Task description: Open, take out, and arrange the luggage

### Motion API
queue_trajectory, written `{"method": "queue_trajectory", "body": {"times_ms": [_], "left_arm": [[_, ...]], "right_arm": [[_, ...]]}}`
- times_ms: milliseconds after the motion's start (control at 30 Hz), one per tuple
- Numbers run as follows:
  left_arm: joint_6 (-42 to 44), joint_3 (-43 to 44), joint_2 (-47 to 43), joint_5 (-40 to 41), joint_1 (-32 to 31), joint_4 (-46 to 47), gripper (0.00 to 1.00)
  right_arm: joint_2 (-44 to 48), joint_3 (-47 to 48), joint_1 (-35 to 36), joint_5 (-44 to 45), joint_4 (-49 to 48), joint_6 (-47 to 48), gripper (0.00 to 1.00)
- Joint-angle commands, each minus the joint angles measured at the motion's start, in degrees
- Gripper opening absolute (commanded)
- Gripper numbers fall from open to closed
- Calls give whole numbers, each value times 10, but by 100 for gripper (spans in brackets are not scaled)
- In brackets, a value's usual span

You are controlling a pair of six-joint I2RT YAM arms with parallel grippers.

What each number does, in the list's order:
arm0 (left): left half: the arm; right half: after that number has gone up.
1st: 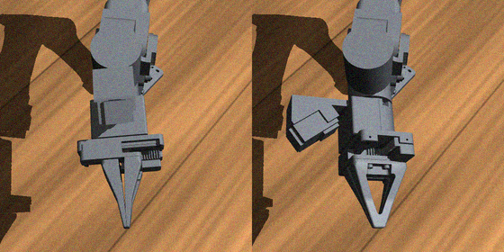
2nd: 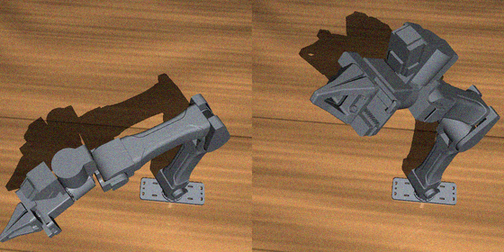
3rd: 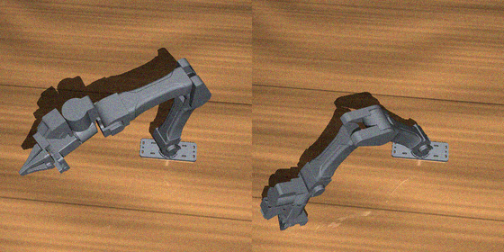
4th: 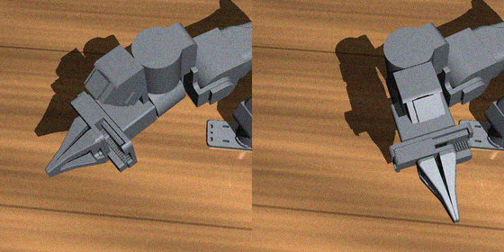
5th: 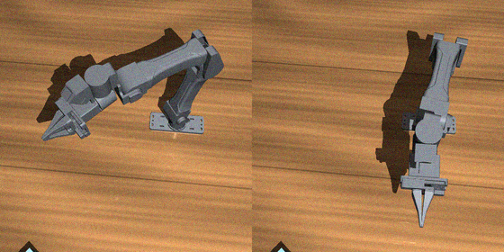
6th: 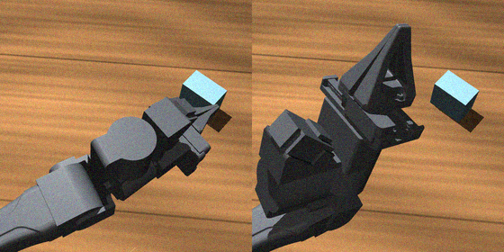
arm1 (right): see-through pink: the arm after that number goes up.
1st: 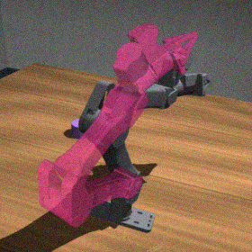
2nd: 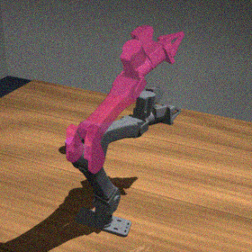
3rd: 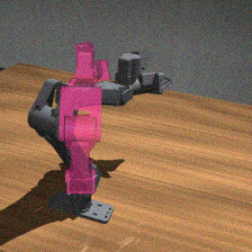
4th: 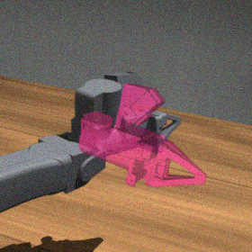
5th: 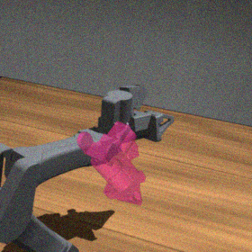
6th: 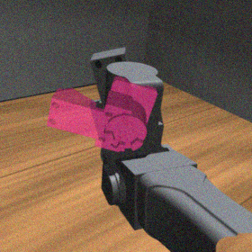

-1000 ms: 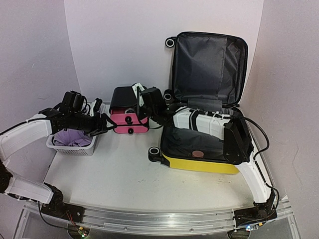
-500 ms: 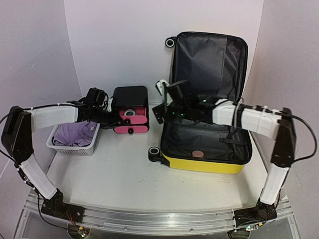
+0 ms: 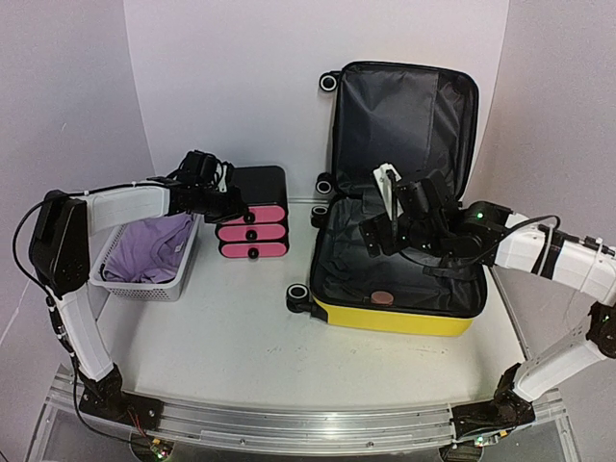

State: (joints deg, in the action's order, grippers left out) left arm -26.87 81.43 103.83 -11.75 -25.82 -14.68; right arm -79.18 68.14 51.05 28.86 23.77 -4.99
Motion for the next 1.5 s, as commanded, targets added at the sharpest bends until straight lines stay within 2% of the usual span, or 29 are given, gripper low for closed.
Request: {"method": "queue_trajectory", "body": {"times_ms": [0,100,167,300,433,500,600,733,833,1067,1467], "left_arm": [[23,41,16,21,-1,20,9],[26,27,0,21,-2,20,9],[28,7,-19,28,-3,20,14],[38,-58,-82,65,-19,34,38],[26,-111,-104,73,-40,46,71],[12,-123,-92,68,-44,57,76],[7,-134,-64,66,-48,95,73],[21,-161,-33,64,-48,206,61],[20,-167,-9,93,-48,261,51],[11,-188,17,178,-50,328,49],[2,-168,55,179,-53,338,46]], "right_arm": [[42,-12,-1,30,10,-19,98],[48,-21,-1,32,12,-23,98],[46,-24,-1,32,12,-25,98],[37,-25,-1,19,13,-30,98],[24,-26,-1,14,13,-32,98],[19,-27,-1,12,11,-33,98],[12,-27,-1,8,10,-36,98],[20,-34,-1,-2,10,-51,98],[38,-47,-1,-7,11,-61,98],[96,-84,-1,22,33,-78,98],[133,-105,-1,40,41,-78,98]]}}
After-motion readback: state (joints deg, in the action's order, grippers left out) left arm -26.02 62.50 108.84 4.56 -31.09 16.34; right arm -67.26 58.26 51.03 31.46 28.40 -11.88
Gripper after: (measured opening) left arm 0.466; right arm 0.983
